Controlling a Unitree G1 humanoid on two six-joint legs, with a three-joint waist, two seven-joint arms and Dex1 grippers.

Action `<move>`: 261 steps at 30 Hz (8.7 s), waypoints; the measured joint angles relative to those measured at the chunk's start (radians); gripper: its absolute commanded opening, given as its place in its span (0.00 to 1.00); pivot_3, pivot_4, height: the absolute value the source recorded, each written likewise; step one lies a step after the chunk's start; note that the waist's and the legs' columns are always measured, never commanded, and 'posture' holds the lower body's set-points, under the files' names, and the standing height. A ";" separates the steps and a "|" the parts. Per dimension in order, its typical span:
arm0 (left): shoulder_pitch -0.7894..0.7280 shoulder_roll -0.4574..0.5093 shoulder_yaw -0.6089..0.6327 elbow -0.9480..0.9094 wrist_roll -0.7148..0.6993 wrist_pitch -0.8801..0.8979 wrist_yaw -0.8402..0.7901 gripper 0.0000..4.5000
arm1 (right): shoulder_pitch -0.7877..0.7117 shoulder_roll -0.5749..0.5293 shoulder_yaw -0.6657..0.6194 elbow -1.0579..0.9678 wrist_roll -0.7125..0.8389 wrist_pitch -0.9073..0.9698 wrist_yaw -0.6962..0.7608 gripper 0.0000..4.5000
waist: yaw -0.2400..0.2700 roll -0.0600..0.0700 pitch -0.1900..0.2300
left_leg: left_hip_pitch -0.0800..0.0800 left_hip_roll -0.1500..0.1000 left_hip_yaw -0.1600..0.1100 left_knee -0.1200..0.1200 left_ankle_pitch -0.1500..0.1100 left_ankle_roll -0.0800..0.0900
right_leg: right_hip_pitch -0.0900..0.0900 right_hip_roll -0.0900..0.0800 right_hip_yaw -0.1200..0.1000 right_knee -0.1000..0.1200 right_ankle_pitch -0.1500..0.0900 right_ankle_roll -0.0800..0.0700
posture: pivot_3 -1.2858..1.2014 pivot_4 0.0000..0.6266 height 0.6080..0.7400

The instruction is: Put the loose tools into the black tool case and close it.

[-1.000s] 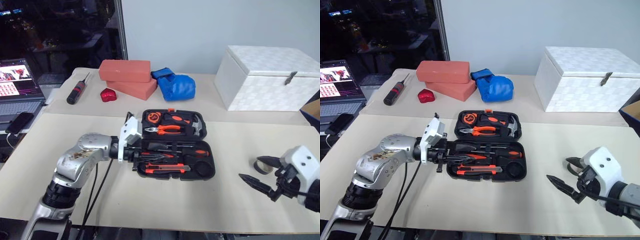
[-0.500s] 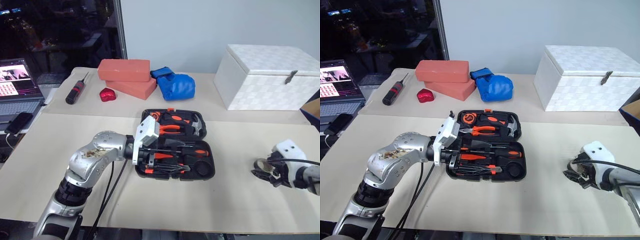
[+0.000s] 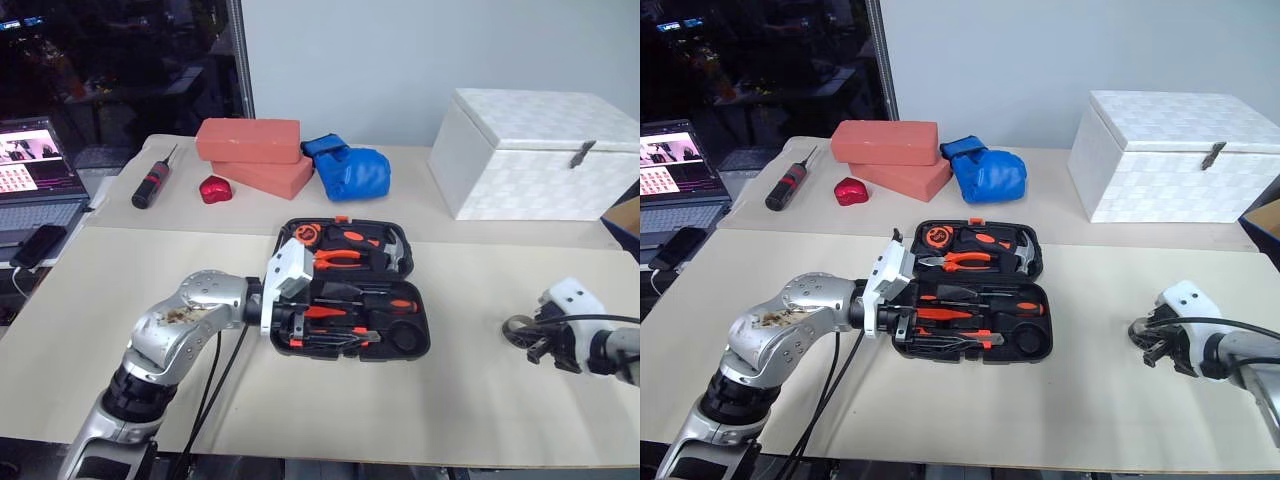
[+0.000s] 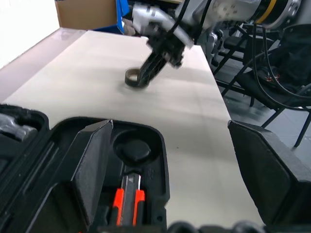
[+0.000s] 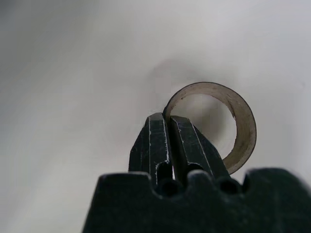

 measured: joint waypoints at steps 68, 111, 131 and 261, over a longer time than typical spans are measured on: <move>-0.565 -0.166 0.221 1.217 0.235 0.129 0.442 0.25 | -1.065 0.574 0.417 0.893 -0.185 0.098 -0.270 0.27 | -0.018 -0.011 0.006 | -0.008 -0.007 -0.005 -0.013 0.003 0.004 | -0.008 -0.003 -0.002 -0.005 0.010 0.000 | 0.52 0.24 1.00; -0.086 0.118 0.183 0.604 0.295 -0.501 -0.076 0.22 | -0.170 0.388 0.105 -0.147 -0.130 -0.411 -0.027 0.16 | -0.016 -0.010 0.007 | 0.002 -0.005 -0.005 -0.016 0.007 0.001 | -0.002 -0.002 -0.002 0.000 0.002 0.005 | 0.52 0.24 1.00; -0.004 0.459 0.155 0.371 0.033 -0.020 -0.529 0.01 | 0.238 0.190 0.130 -0.607 0.060 -0.193 0.108 0.00 | -0.001 -0.014 0.007 | 0.006 0.003 0.002 -0.014 0.007 -0.001 | -0.001 -0.001 -0.003 0.001 -0.003 -0.008 | 0.52 0.24 1.00; -0.124 0.077 -0.019 0.493 0.421 -0.284 -0.108 0.00 | -0.487 0.907 0.495 -0.006 -0.215 0.114 -0.552 0.00 | -0.050 -0.009 0.004 | 0.013 0.009 -0.005 -0.022 0.011 0.004 | -0.001 0.012 0.001 0.001 0.005 -0.017 | 0.52 0.24 1.00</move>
